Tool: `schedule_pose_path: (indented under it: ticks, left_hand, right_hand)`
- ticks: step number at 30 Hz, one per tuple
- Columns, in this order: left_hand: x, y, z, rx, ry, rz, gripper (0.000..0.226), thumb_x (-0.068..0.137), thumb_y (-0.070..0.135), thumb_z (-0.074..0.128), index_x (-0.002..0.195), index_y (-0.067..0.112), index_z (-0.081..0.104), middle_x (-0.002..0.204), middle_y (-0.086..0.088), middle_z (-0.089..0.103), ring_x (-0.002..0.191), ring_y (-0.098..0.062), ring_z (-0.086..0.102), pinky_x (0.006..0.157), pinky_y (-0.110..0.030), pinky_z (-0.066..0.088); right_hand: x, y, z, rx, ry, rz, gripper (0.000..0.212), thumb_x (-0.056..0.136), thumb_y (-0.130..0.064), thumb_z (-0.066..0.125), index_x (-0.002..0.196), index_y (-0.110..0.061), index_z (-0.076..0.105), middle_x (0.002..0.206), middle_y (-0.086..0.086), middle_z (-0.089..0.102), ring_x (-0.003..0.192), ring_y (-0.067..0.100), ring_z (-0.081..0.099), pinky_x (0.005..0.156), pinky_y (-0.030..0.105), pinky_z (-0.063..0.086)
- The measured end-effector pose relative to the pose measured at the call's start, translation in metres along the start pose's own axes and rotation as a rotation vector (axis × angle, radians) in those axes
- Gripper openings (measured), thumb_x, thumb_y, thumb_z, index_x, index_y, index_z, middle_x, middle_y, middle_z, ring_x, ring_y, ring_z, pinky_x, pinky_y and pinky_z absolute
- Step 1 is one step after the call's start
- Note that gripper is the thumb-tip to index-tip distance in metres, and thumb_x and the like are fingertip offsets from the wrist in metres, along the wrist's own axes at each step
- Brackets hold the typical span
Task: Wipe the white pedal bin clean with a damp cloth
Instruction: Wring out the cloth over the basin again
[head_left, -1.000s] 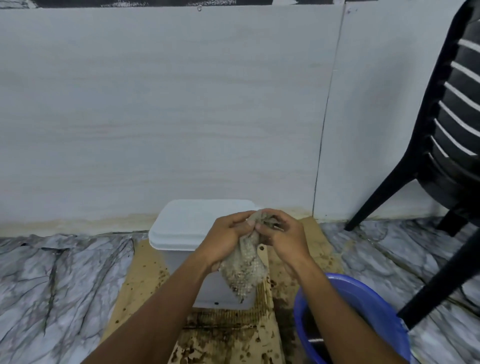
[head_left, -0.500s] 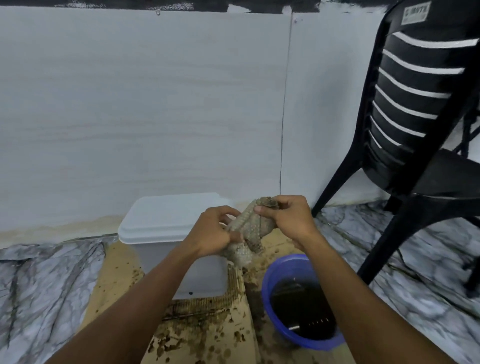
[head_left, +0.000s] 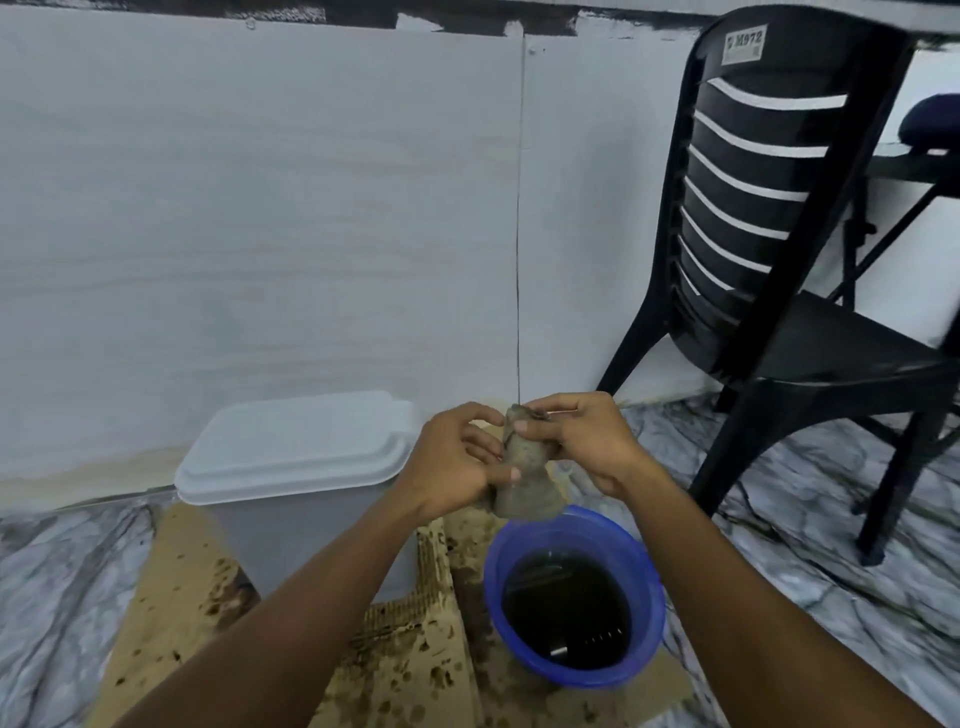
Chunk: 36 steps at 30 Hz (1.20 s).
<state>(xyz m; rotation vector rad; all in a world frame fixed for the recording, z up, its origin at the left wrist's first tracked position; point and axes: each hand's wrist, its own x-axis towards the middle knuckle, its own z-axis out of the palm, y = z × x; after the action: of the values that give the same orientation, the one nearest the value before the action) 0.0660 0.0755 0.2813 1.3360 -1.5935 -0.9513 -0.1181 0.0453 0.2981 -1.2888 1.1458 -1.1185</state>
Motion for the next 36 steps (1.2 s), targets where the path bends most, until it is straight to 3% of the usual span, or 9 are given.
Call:
schedule_pose_path:
  ticks: [7,11,16,19,22,26,29,33,36]
  left_hand:
    - [0.009,-0.009,0.009,0.215,-0.094,-0.010,0.041,0.067,0.017,0.084,0.107,0.024,0.077,0.086,0.008,0.073,0.084,-0.011,0.069,0.085,-0.041,0.059]
    - [0.009,-0.008,0.008,0.147,-0.030,-0.085,0.033,0.083,-0.004,0.070,0.100,0.024,0.074,0.083,-0.002,0.069,0.076,-0.017,0.066,0.063,-0.028,0.054]
    - [0.020,-0.002,-0.008,0.026,0.059,-0.150,0.028,0.084,-0.010,0.066,0.080,0.014,0.081,0.082,-0.008,0.077,0.084,-0.023,0.071,0.070,-0.035,0.056]
    - [0.026,0.015,-0.003,-0.037,0.036,-0.114,0.026,0.086,-0.006,0.068,0.081,0.015,0.082,0.085,-0.003,0.079,0.088,-0.018,0.072,0.073,-0.027,0.055]
    - [0.026,0.029,0.007,-0.010,-0.124,-0.064,0.023,0.089,-0.005,0.067,0.089,0.014,0.082,0.090,0.004,0.080,0.096,-0.010,0.073,0.081,-0.022,0.054]
    - [0.025,0.023,0.008,-0.084,-0.266,-0.080,0.041,0.081,0.006,0.081,0.119,0.018,0.074,0.094,-0.004,0.077,0.099,-0.017,0.072,0.093,-0.031,0.054]
    - [0.020,0.013,0.015,0.131,-0.275,-0.045,0.071,0.067,0.006,0.093,0.129,0.027,0.066,0.087,-0.004,0.075,0.084,-0.019,0.073,0.085,-0.032,0.058]
    - [0.023,0.004,0.026,0.074,-0.161,-0.074,0.049,0.071,-0.006,0.086,0.109,0.023,0.074,0.071,-0.003,0.069,0.068,-0.015,0.065,0.070,-0.031,0.053]
    - [0.028,-0.004,0.030,0.090,-0.175,-0.090,0.039,0.074,-0.010,0.081,0.100,0.019,0.075,0.060,0.006,0.061,0.062,-0.010,0.059,0.064,-0.024,0.046]
  right_hand:
    - [0.000,-0.002,-0.027,-0.032,-0.094,-0.040,0.022,0.077,0.006,0.078,0.099,0.001,0.077,0.094,0.017,0.077,0.089,0.024,0.073,0.086,0.035,0.060]
    - [-0.002,-0.003,-0.043,-0.130,-0.088,-0.104,0.023,0.076,0.005,0.079,0.098,-0.001,0.078,0.093,0.013,0.078,0.093,0.025,0.074,0.088,0.033,0.060]
    - [-0.008,-0.004,-0.063,-0.364,-0.294,-0.134,0.022,0.074,-0.004,0.084,0.094,-0.013,0.082,0.133,-0.010,0.064,0.126,0.004,0.055,0.096,0.017,0.047]
    - [-0.011,-0.001,-0.051,-0.500,-0.378,-0.133,0.022,0.073,-0.012,0.086,0.093,-0.020,0.083,0.142,-0.016,0.055,0.133,0.001,0.045,0.107,0.025,0.038]
    - [-0.012,0.007,-0.032,-0.344,-0.257,-0.161,0.026,0.072,-0.007,0.087,0.097,-0.008,0.081,0.124,0.000,0.070,0.115,0.009,0.064,0.101,0.027,0.051]
    - [-0.014,0.017,-0.024,-0.263,-0.033,-0.179,0.029,0.065,-0.003,0.091,0.085,0.007,0.073,0.079,0.011,0.073,0.061,0.016,0.067,0.060,0.030,0.058]
    - [-0.019,0.021,-0.023,-0.245,0.024,-0.177,0.033,0.063,-0.009,0.093,0.078,0.008,0.070,0.072,0.010,0.071,0.060,0.008,0.063,0.058,0.021,0.052]
    - [-0.019,0.037,-0.035,-0.119,-0.002,-0.007,0.018,0.085,-0.018,0.077,0.090,-0.001,0.073,0.084,0.014,0.073,0.076,0.021,0.066,0.070,0.035,0.052]
    - [-0.016,0.061,-0.039,-0.178,0.000,0.116,0.012,0.088,0.002,0.063,0.088,-0.007,0.070,0.077,0.009,0.066,0.071,0.021,0.061,0.063,0.037,0.051]
